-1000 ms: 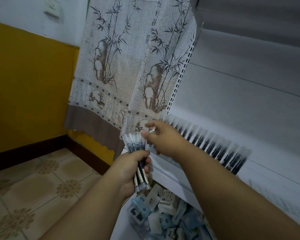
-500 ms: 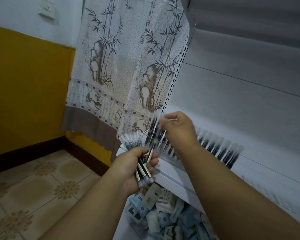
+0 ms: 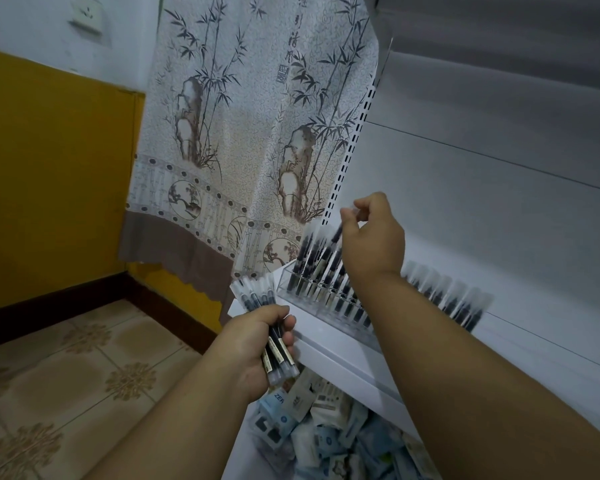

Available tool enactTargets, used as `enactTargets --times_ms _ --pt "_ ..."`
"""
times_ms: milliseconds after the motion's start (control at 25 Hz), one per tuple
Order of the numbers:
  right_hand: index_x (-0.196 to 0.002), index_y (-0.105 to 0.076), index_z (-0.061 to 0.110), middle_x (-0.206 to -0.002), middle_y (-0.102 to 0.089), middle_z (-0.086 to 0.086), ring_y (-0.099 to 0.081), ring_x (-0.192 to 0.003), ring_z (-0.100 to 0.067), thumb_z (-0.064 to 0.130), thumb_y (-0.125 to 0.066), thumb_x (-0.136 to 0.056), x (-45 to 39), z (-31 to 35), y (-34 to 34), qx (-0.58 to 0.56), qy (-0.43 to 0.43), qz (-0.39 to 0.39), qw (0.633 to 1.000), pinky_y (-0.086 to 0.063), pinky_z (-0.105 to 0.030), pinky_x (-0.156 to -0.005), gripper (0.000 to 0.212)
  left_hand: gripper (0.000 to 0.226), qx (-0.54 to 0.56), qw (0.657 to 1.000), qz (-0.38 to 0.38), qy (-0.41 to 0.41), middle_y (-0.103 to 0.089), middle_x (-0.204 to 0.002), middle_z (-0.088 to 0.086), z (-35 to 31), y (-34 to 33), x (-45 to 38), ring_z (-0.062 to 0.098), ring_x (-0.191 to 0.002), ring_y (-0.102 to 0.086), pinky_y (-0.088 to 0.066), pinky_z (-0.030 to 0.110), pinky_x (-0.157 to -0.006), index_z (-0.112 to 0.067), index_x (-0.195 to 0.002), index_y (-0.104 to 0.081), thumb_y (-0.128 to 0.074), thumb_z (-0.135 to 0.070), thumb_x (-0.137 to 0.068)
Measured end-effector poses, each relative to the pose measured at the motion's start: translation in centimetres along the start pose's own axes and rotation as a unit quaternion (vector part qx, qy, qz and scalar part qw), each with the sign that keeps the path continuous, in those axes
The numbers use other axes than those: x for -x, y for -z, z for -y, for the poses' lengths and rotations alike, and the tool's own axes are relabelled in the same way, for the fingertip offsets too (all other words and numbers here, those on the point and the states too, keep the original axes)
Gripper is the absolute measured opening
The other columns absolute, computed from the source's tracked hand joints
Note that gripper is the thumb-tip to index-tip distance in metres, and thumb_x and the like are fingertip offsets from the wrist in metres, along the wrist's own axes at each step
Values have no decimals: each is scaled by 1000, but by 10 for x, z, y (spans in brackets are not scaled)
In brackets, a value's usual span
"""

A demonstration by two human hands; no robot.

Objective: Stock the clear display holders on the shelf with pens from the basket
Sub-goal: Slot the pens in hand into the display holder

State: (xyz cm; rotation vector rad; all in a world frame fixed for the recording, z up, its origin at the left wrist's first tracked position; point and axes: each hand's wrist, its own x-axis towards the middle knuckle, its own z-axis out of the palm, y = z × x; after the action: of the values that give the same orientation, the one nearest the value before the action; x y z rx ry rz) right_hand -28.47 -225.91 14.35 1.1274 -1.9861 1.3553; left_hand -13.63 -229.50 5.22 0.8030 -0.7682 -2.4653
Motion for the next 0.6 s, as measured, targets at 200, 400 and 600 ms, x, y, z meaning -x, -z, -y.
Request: enactTargets --times_ms 200,400,600 --pt "-92 -55 19 -76 -53 14 -54 -74 -15 28 -58 -96 11 -16 -11 48 -15 107 993 -44 -29 -64 10 21 -9 1000 -11 -7 -60 -54 4 -4 4 -4 12 -39 -50 -46 20 -39 -5 -73 -61 -61 -13 -93" --pt "-105 -64 20 -114 -51 -1 -56 -78 -20 38 -46 -100 13 -1 -9 168 6 114 979 -40 -27 -66 26 24 -11 1000 -10 -7 -59 -55 4 -4 -1 -4 12 -40 -49 -45 20 -39 -4 -71 -61 -61 -14 -93" --pt "-129 -53 36 -99 -61 9 -62 -79 -12 45 -54 -95 44 4 -1 50 -14 219 974 -51 -30 -71 34 11 -39 999 10 -36 -61 -56 5 1 -9 2 13 -41 -48 -43 21 -40 -3 -85 -61 -60 -11 -94"
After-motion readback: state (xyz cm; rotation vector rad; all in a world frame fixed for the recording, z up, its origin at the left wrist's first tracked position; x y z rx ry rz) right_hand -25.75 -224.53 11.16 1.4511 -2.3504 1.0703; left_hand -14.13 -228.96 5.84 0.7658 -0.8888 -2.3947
